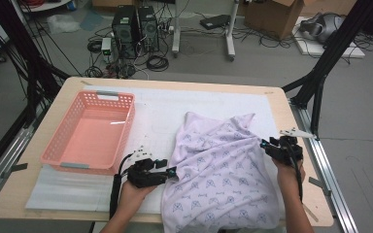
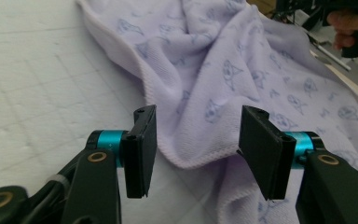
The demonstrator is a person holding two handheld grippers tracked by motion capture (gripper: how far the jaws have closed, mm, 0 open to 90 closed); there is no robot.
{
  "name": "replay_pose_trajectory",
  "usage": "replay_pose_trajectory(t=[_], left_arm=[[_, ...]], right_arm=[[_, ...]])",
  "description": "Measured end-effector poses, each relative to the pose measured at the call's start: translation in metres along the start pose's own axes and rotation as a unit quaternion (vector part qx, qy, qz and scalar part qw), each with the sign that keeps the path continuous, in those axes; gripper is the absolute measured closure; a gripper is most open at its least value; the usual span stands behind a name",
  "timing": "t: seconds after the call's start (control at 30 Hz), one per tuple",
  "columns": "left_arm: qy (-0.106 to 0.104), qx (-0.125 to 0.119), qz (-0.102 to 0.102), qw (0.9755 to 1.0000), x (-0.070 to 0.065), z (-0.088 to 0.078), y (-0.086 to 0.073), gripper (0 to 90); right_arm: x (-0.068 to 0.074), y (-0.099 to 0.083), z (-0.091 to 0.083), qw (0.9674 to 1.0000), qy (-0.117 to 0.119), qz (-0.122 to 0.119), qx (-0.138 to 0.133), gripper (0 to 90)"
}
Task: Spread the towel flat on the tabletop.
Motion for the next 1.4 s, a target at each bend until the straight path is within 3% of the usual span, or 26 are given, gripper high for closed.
replay_pose_trajectory(t=[0.07, 0.13, 0.27, 0.33, 0.4, 0.47, 0.5, 0.57, 0.6, 0.73, 0.83, 0.9, 0.97, 1.07, 1.13, 1.17, 1.2, 1.23, 1.27, 1.3, 1.4], left_arm=[[-0.006, 0.013, 0.005, 0.9999, -0.005, 0.005, -0.003, 45.0], [-0.012, 0.026, 0.009, 0.9995, -0.009, 0.011, -0.005, 44.1], [-0.006, 0.052, 0.012, 0.9985, -0.017, 0.025, -0.009, 43.2], [0.002, 0.059, 0.032, 0.9977, -0.024, 0.032, -0.01, 43.8], [0.01, 0.066, 0.055, 0.9962, -0.031, 0.037, -0.01, 54.5], [0.009, 0.076, 0.073, 0.9944, -0.037, 0.043, -0.009, 75.5], [0.013, 0.082, 0.081, 0.9933, -0.038, 0.045, -0.007, 78.5], [0.044, 0.08, 0.104, 0.9904, -0.034, 0.047, 0.0, 83.5], [0.07, 0.074, 0.107, 0.9891, -0.026, 0.046, 0.006, 83.8], [0.134, 0.043, 0.089, 0.986, 0.009, 0.04, 0.022, 84.4], [0.161, 0.045, 0.1, 0.9809, 0.024, 0.041, 0.027, 84.6], [0.164, 0.039, 0.09, 0.9816, 0.028, 0.041, 0.027, 84.5], [0.161, 0.04, 0.098, 0.9812, 0.025, 0.041, 0.025, 80.0], [0.148, 0.022, 0.087, 0.9849, 0.02, 0.031, 0.026, 59.3], [0.134, 0.014, 0.079, 0.9878, 0.018, 0.021, 0.025, 54.4], [0.132, 0.013, 0.075, 0.9883, 0.017, 0.017, 0.025, 53.0], [0.126, 0.011, 0.067, 0.9897, 0.017, 0.012, 0.022, 52.8], [0.122, 0.012, 0.061, 0.9906, 0.017, 0.007, 0.021, 52.5], [0.12, 0.012, 0.055, 0.9911, 0.016, 0.003, 0.019, 52.2], [0.117, 0.011, 0.052, 0.9917, 0.016, -0.001, 0.017, 51.6], [0.096, 0.003, 0.046, 0.9943, 0.013, -0.011, 0.012, 50.9]], right_arm=[[0.002, -0.003, -0.01, 0.9996, 0.025, 0.008, 0.001, 56.1], [0.006, -0.009, -0.02, 0.9987, 0.049, 0.001, 0.011, 53.5], [0.017, -0.019, -0.041, 0.9957, 0.09, -0.014, 0.016, 50.3], [0.02, -0.022, -0.047, 0.9946, 0.101, -0.019, 0.016, 49.6], [0.021, -0.026, -0.05, 0.9934, 0.109, -0.026, 0.022, 49.2], [0.022, -0.029, -0.05, 0.9924, 0.115, -0.029, 0.034, 48.1], [0.022, -0.031, -0.049, 0.9919, 0.116, -0.031, 0.041, 48.2], [0.021, -0.033, -0.049, 0.9916, 0.118, -0.035, 0.041, 49.4], [0.021, -0.033, -0.05, 0.9917, 0.119, -0.031, 0.038, 49.6], [0.018, -0.036, -0.051, 0.9923, 0.116, -0.025, 0.036, 49.8], [0.019, -0.036, -0.05, 0.9926, 0.114, -0.021, 0.037, 49.3], [0.022, -0.037, -0.047, 0.9916, 0.121, -0.022, 0.04, 48.1], [0.028, -0.039, -0.044, 0.9902, 0.127, -0.032, 0.049, 47.6], [0.033, -0.043, -0.038, 0.9881, 0.136, -0.034, 0.062, 50.2], [0.04, -0.046, -0.035, 0.984, 0.152, -0.052, 0.077, 65.5], [0.042, -0.046, -0.037, 0.9833, 0.147, -0.074, 0.077, 82.4], [0.042, -0.044, -0.037, 0.9821, 0.152, -0.08, 0.076, 85.2], [0.039, -0.043, -0.038, 0.987, 0.106, -0.1, 0.069, 86.4], [0.033, -0.042, -0.039, 0.9894, 0.076, -0.107, 0.062, 86.7], [0.026, -0.043, -0.039, 0.9922, 0.059, -0.092, 0.06, 86.6], [0.014, -0.047, -0.04, 0.9957, 0.055, -0.051, 0.055, 82.6]])
Point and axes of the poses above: each handheld gripper's, and its own axes: z roughly forward along the jaws, y roughly out of its top, x roughly to its left, the point moved 1 cm from there along z, roughly forward along the jaws, and after that the axes turned 15 degrees about -x, right-handed, at the moved point
